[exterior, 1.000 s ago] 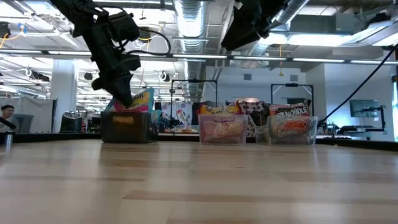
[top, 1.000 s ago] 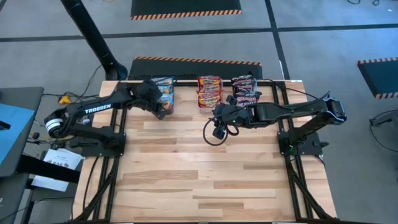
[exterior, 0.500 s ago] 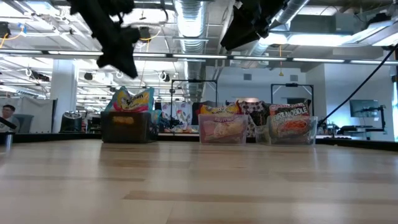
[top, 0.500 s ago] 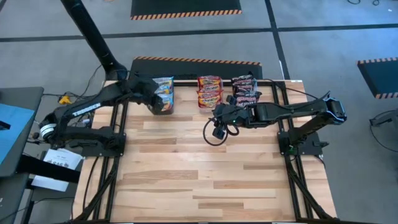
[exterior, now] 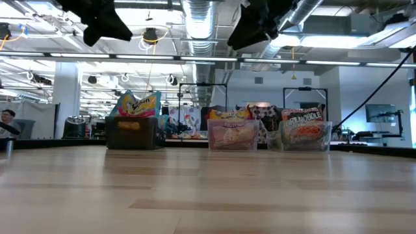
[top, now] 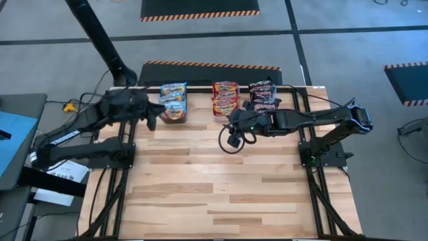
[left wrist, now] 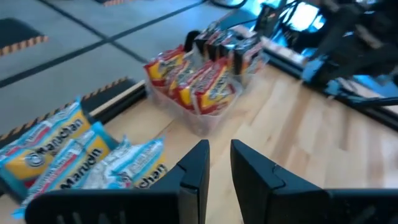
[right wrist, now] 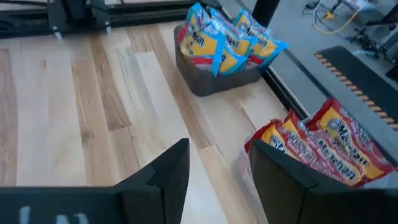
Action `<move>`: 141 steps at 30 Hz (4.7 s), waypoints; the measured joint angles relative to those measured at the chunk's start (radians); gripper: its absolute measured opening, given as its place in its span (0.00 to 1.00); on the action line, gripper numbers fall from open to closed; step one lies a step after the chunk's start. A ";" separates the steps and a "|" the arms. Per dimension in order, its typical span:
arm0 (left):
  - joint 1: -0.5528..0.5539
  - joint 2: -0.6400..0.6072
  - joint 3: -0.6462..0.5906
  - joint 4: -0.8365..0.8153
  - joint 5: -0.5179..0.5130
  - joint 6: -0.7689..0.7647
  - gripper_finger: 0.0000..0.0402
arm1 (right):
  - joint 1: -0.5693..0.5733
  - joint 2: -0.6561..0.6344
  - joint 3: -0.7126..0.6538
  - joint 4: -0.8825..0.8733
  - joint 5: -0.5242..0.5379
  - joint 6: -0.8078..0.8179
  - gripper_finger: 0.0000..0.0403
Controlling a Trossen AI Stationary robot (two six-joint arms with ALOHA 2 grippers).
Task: Sort Maruchan noodles
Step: Return to Home Position
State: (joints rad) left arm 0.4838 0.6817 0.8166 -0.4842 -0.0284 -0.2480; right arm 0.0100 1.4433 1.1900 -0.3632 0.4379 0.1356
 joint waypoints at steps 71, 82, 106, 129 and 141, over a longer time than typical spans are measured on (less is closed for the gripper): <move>-0.242 -0.675 -0.805 0.519 0.097 0.132 0.13 | 0.047 -0.816 -0.349 -0.137 -0.047 0.129 0.47; -0.242 -0.675 -0.805 0.505 0.028 0.132 0.13 | 0.127 -1.058 -0.687 0.069 -0.047 0.121 0.47; -0.242 -0.675 -0.805 0.505 0.028 0.132 0.13 | 0.134 -1.275 -1.090 0.315 -0.106 0.023 0.47; -0.242 -0.675 -0.806 0.502 0.022 0.408 0.13 | 0.132 -1.402 -1.159 0.345 -0.308 -0.120 0.47; -0.242 -0.675 -0.806 0.502 0.016 0.334 0.13 | 0.132 -1.403 -1.160 0.344 -0.308 -0.118 0.47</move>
State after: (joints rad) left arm 0.2417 0.0067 0.0109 0.0177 -0.0124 0.0865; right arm 0.1417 0.0406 0.0296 -0.0196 0.1295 0.0177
